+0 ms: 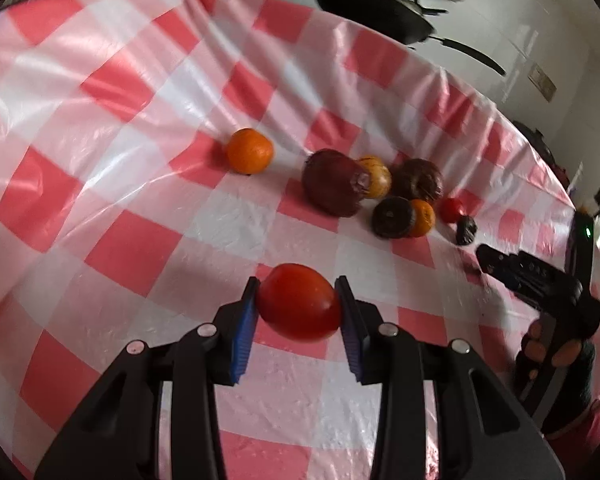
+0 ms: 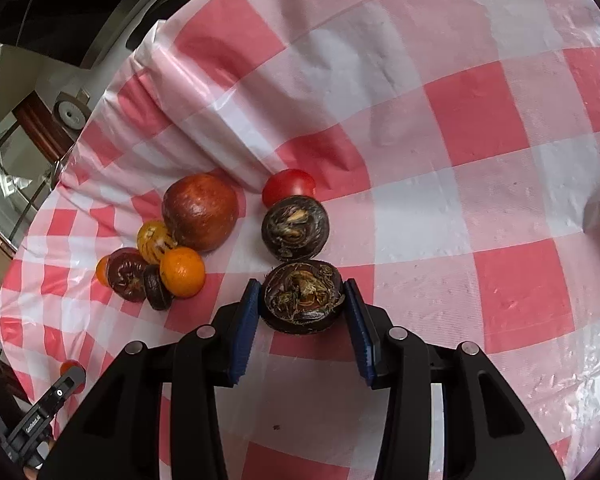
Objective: Organize fruits
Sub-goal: 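Carry both held fruits over the white purple-rimmed box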
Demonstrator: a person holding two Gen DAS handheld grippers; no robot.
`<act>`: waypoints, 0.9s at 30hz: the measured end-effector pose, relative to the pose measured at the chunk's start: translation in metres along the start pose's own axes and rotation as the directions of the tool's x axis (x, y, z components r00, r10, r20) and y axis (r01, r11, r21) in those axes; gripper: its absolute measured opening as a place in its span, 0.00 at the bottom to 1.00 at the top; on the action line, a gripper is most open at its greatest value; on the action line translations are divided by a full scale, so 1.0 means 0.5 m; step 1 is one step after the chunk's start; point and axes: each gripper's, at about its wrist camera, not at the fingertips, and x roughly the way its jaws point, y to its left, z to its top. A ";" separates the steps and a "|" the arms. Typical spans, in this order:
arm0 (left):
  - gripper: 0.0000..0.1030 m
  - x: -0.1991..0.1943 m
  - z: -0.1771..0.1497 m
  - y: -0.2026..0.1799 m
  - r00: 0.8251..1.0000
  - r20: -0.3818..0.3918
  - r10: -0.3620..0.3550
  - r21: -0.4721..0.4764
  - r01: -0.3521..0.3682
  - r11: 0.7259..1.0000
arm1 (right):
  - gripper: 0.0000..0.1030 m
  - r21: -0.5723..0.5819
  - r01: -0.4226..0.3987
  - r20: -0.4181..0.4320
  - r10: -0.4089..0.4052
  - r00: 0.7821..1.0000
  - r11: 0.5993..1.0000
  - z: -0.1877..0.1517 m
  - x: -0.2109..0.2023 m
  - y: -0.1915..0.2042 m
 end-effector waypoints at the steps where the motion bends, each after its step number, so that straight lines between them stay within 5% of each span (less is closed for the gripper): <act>1: 0.37 -0.001 0.000 0.005 1.000 0.006 0.003 -0.007 -0.003 1.000 | 0.41 0.003 0.000 0.010 0.000 1.000 1.000 0.000 -0.005 -0.001; 5: 0.37 -0.033 -0.011 0.023 0.999 0.039 0.026 -0.037 -0.025 0.999 | 0.41 0.050 0.051 0.035 -0.053 0.998 0.997 -0.028 -0.043 0.003; 9: 0.37 -0.125 -0.057 0.039 0.996 0.074 0.043 -0.049 -0.039 0.998 | 0.41 -0.029 0.052 0.041 -0.051 0.998 0.998 -0.113 -0.117 0.084; 17: 0.37 -0.265 -0.184 0.095 0.997 0.055 0.053 -0.044 -0.051 0.998 | 0.41 -0.129 -0.101 -0.010 0.100 0.995 0.987 -0.302 -0.226 0.266; 27: 0.37 -0.369 -0.259 0.188 0.989 0.084 0.122 -0.023 -0.121 0.992 | 0.41 -0.341 -0.196 -0.099 0.172 0.980 0.919 -0.457 -0.262 0.435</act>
